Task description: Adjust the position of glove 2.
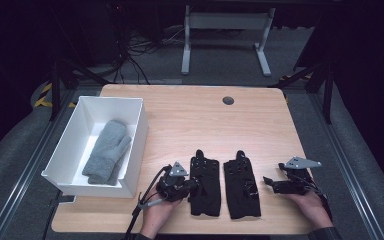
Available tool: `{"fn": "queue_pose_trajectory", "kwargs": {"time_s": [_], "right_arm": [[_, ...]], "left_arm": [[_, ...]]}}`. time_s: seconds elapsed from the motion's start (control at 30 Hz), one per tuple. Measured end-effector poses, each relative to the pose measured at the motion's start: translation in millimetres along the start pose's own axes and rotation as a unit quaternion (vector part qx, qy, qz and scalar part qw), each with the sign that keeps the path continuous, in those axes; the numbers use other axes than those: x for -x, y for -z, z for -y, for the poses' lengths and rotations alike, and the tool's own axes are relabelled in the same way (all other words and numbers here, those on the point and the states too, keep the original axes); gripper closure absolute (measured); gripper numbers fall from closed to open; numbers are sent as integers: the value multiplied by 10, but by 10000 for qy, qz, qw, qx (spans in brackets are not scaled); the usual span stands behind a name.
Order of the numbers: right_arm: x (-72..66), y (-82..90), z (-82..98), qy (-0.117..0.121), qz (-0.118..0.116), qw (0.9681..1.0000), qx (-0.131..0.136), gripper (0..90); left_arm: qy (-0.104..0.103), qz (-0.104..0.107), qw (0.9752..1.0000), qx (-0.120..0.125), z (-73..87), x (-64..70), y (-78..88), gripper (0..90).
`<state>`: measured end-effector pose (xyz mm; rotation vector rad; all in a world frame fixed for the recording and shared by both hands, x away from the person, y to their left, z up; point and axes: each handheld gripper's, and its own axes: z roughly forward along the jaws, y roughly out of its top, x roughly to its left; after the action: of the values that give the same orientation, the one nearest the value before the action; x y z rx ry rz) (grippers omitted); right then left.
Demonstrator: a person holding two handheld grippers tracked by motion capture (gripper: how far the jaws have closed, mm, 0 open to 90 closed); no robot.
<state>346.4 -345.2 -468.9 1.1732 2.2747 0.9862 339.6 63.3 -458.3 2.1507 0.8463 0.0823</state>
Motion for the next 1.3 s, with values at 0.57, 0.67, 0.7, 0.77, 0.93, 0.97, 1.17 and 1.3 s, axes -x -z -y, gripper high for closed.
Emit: {"fn": "queue_pose_trajectory", "kwargs": {"time_s": [0.57,0.67,0.7,0.77,0.93,0.97,1.17,1.3], "right_arm": [[0,0,0,-1,-2,10000,0,160],[-3,1,-1,20,-8,10000,-16,154],[-3,1,-1,20,-8,10000,-16,154],[-4,0,-1,29,-18,10000,-19,150],[-8,15,-5,62,-72,9999,-66,193],[-10,35,-19,94,-102,9998,-128,241],[-84,140,-87,225,-868,9960,42,734],[-200,134,-143,397,-1192,9921,40,895]], "left_arm": [[2,-459,9987,-232,-111,-140,-155,648],[27,-443,9988,-186,-91,-123,-160,696],[27,-443,9988,-186,-91,-123,-160,720],[43,-388,9991,-183,-84,-120,-160,755],[162,-377,9991,-66,-71,-122,-162,867],[204,-376,9991,-37,-72,-125,-163,872],[382,-386,9984,174,-115,-174,-119,879],[448,-279,9983,258,-179,-213,-45,880]]}}
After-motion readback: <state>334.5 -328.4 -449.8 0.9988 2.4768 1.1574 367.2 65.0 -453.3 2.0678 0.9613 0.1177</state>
